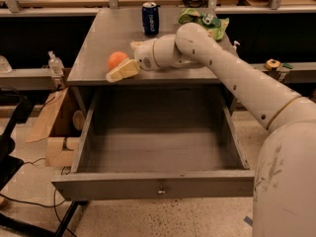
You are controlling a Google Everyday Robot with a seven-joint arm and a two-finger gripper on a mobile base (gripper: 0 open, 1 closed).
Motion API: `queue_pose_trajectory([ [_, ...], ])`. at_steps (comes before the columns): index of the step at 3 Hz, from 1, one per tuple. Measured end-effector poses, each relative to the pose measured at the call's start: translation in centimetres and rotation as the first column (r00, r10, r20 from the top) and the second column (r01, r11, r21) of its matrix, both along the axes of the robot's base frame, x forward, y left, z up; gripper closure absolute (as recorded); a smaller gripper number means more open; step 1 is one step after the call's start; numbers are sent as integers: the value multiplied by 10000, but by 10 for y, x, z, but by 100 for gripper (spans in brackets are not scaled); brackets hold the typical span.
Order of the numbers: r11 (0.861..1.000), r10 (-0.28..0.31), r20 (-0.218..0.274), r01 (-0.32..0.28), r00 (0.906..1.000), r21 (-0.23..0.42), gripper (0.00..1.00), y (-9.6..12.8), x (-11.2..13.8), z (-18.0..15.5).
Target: Place orange into top drawer
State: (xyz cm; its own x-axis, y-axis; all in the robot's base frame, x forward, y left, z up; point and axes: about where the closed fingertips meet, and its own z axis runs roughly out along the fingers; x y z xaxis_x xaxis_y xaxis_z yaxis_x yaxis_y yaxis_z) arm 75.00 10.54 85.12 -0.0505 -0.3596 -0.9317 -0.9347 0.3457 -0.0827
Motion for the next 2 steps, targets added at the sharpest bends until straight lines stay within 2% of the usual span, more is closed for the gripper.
queue_pose_trajectory([
  [1,10000,0,0,0,10000,0,0,0,0,0],
  [2,10000,-5,-25,5,10000,30,27,7,-3,-6],
])
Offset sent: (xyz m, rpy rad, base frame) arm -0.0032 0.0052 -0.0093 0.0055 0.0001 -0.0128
